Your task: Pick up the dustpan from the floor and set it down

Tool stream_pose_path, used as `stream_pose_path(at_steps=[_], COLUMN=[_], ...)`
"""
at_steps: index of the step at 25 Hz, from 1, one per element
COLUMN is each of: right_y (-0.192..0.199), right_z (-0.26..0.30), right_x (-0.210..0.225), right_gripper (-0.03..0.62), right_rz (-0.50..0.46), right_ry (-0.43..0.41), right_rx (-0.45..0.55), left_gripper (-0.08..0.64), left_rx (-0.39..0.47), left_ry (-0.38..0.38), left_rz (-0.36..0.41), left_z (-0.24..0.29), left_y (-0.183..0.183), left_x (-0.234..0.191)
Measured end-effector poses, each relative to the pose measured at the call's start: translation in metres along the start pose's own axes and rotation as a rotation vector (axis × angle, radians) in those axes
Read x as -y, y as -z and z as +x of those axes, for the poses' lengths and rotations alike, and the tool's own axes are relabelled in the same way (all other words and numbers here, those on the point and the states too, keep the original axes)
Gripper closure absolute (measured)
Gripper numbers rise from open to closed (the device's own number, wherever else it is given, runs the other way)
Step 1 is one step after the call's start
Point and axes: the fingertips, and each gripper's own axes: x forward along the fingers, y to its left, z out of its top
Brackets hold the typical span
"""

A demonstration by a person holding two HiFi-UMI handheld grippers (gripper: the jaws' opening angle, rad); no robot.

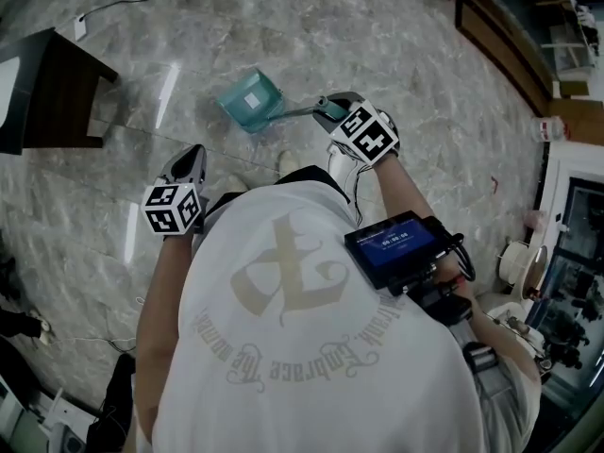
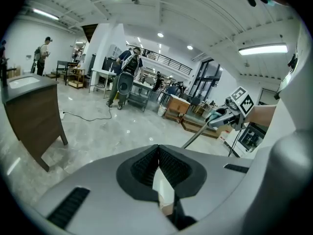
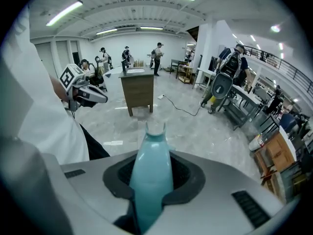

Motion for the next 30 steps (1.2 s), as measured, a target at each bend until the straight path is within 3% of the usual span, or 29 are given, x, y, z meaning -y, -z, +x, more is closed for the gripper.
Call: stream_pose_path(at_steps=[13, 20, 30], right_y=[-0.034, -0.034, -0.024], right_z=[-0.05, -0.058, -0.055], right_x=[-0.053, -0.053, -0.052], right_gripper=[0.497, 0.497, 0.497], right_rz=[-0.005, 0.025, 0.051], right_ry=[0.044, 0.055, 0.069], right_rx=[0.062, 0.074, 0.05], left_gripper=[0.548, 0.548, 0.548], left_rx=[0.037, 0.024, 0.013], left_ry=[0.109, 0.149, 0.148], left_rz=[0.101, 0.131, 0.105], left_z=[-0.023, -0.014, -0.007], left_y=[-0.004, -0.007, -0.005], left_x=[0.014, 0.021, 0.017])
